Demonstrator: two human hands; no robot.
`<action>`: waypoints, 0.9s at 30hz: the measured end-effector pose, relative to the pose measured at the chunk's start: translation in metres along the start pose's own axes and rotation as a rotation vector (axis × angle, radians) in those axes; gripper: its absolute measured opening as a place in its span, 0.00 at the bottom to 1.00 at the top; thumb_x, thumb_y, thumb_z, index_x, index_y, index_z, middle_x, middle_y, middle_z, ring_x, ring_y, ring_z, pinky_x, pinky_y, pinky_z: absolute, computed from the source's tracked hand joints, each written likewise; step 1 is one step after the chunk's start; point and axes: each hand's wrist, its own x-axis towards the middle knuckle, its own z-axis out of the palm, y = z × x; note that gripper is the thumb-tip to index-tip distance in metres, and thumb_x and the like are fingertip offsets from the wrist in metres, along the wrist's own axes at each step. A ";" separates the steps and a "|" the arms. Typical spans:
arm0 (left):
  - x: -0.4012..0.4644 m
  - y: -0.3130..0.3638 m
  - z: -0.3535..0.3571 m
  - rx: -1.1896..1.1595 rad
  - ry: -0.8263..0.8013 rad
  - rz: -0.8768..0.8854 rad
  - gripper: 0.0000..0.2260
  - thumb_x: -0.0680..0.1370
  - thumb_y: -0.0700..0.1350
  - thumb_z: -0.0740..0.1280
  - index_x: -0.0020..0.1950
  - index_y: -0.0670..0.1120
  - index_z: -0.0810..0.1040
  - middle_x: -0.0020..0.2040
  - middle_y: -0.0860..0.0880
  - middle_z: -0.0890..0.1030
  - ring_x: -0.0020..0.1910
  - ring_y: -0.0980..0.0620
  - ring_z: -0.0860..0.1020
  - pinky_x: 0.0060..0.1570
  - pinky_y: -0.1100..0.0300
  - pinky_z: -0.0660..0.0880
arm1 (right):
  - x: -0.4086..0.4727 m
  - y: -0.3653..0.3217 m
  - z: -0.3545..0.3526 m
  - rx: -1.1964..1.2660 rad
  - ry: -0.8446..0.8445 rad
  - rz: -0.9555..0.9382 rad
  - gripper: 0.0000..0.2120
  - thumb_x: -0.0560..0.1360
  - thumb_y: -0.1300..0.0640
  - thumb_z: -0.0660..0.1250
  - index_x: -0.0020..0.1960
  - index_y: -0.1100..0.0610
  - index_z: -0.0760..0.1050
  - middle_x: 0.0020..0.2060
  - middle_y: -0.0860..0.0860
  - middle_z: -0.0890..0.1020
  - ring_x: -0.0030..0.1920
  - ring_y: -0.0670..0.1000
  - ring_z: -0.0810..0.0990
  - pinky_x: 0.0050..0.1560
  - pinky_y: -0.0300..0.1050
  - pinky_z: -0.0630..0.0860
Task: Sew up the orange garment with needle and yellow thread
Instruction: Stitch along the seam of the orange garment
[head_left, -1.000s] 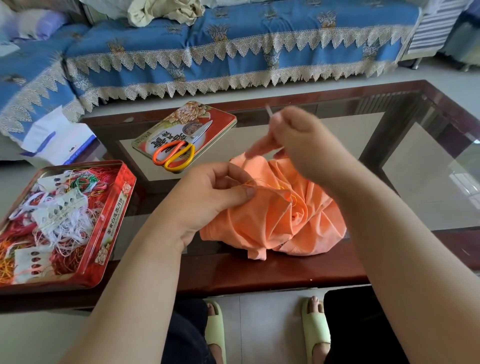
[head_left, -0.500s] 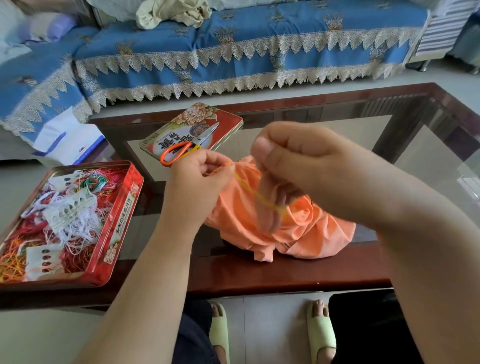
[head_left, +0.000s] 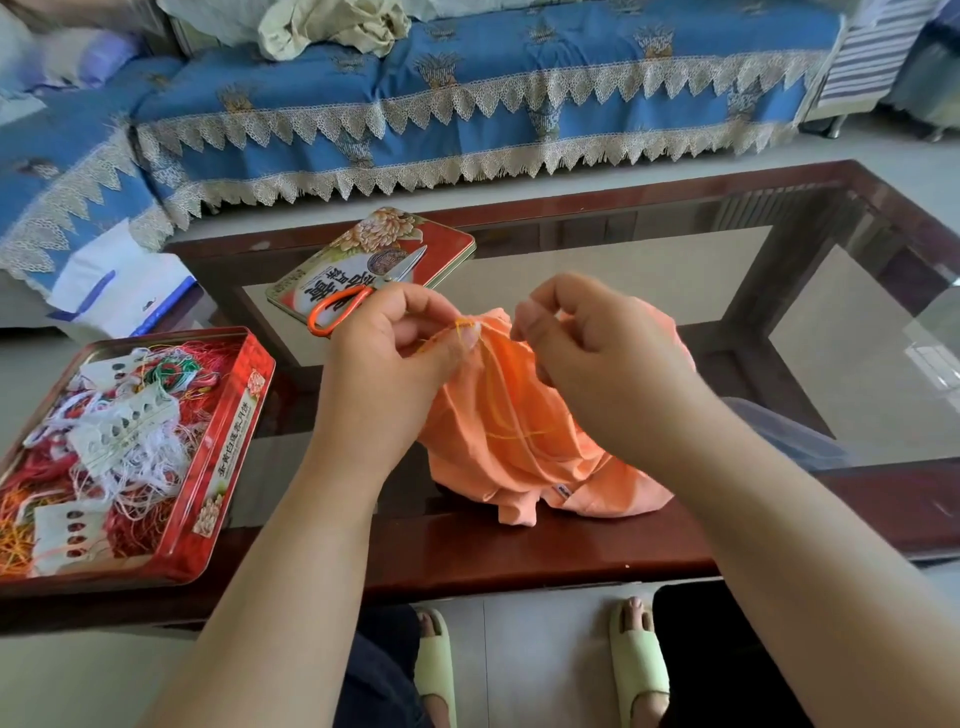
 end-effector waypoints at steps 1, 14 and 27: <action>0.000 0.000 0.000 0.005 -0.008 0.007 0.06 0.74 0.43 0.73 0.44 0.53 0.78 0.39 0.56 0.85 0.39 0.60 0.82 0.39 0.68 0.75 | 0.000 0.002 0.002 -0.046 -0.027 0.009 0.08 0.81 0.53 0.59 0.45 0.52 0.74 0.30 0.45 0.75 0.29 0.42 0.72 0.31 0.33 0.67; 0.002 -0.002 -0.005 -0.040 -0.093 -0.106 0.06 0.72 0.47 0.75 0.46 0.56 0.82 0.42 0.57 0.86 0.46 0.56 0.83 0.51 0.55 0.79 | 0.008 0.014 0.001 0.100 -0.210 0.085 0.07 0.79 0.54 0.64 0.43 0.52 0.77 0.28 0.48 0.82 0.24 0.46 0.78 0.30 0.38 0.77; 0.004 -0.006 -0.014 -0.029 -0.248 -0.223 0.14 0.70 0.55 0.69 0.52 0.53 0.83 0.46 0.54 0.85 0.50 0.55 0.82 0.49 0.61 0.76 | 0.010 0.020 0.004 0.044 -0.159 0.027 0.07 0.80 0.57 0.62 0.44 0.53 0.76 0.28 0.49 0.82 0.28 0.48 0.82 0.37 0.42 0.80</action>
